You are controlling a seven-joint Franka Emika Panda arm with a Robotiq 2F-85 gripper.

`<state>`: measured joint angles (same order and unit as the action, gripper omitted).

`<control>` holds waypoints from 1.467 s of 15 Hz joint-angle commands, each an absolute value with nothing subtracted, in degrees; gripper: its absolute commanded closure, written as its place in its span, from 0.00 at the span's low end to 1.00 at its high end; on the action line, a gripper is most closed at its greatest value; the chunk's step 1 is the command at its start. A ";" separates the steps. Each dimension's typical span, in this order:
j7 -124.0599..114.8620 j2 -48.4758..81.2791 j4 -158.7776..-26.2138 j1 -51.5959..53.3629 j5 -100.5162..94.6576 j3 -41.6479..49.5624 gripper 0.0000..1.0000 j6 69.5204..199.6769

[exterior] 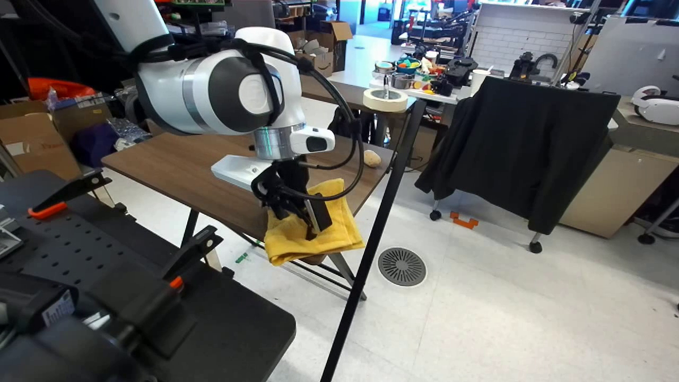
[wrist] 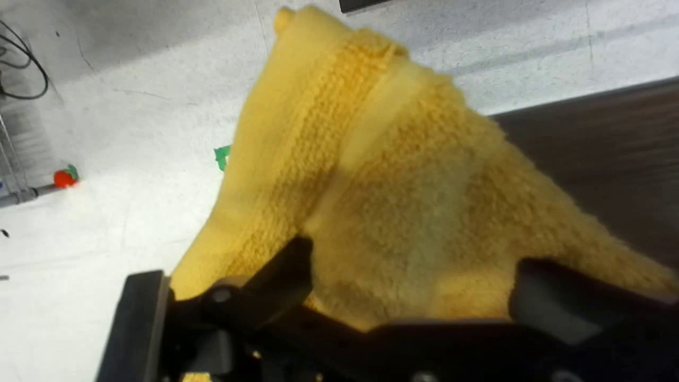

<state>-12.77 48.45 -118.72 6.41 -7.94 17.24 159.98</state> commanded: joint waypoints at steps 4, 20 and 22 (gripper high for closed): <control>-16.28 49.51 -114.78 9.52 -5.58 11.40 0.00 155.79; -9.84 36.56 -119.03 13.53 -5.25 -0.53 0.00 165.28; -8.86 31.09 -123.40 11.87 -4.29 -1.67 0.00 171.36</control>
